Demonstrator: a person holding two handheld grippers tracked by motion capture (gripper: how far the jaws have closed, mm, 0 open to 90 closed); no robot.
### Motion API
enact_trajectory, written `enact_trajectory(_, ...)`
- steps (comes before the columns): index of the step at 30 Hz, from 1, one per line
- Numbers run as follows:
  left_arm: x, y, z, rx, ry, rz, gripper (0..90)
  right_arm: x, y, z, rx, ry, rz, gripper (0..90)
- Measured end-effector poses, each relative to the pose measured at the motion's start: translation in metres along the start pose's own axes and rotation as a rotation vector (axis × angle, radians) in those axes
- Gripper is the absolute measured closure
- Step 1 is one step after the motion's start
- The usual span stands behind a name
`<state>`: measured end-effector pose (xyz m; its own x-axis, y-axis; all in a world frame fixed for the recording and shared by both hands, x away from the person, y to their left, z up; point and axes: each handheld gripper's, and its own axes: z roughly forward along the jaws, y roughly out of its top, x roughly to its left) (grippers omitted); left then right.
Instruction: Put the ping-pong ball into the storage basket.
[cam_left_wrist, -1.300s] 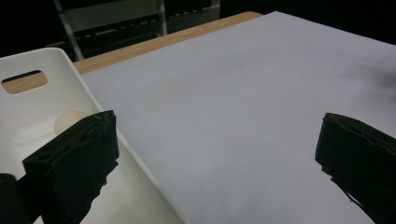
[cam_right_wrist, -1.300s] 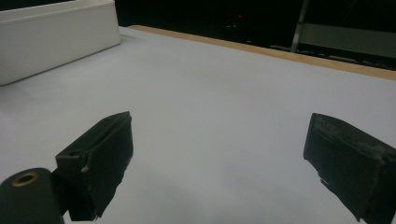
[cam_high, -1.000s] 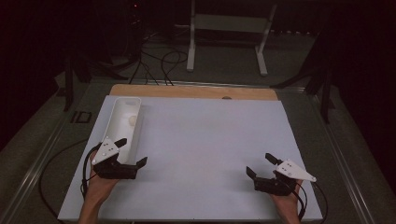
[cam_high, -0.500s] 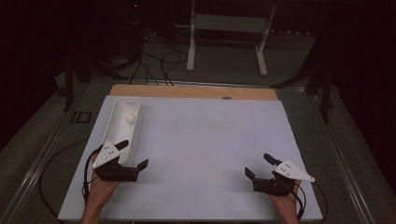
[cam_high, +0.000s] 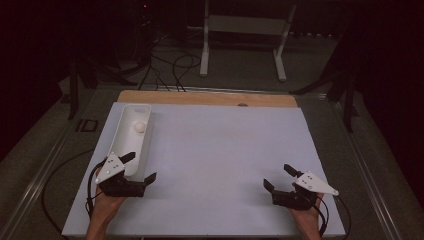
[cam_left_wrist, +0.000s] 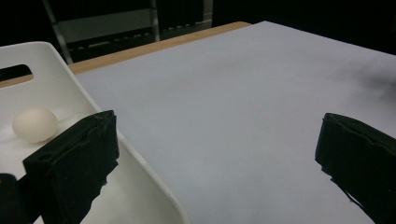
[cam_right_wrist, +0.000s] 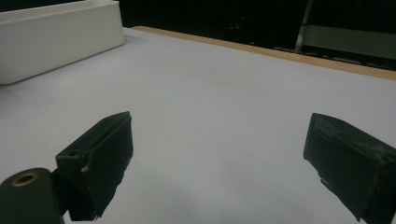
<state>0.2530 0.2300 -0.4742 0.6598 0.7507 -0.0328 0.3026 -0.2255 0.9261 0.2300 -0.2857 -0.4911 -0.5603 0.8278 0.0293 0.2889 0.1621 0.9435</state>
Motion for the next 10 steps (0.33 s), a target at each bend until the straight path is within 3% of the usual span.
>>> enact_trajectory(10,0.0,-0.0001,0.0007,-0.002,-0.001,0.004,0.2,-0.0008,-0.001,-0.0002,0.006,-0.004,-0.003,7.9)
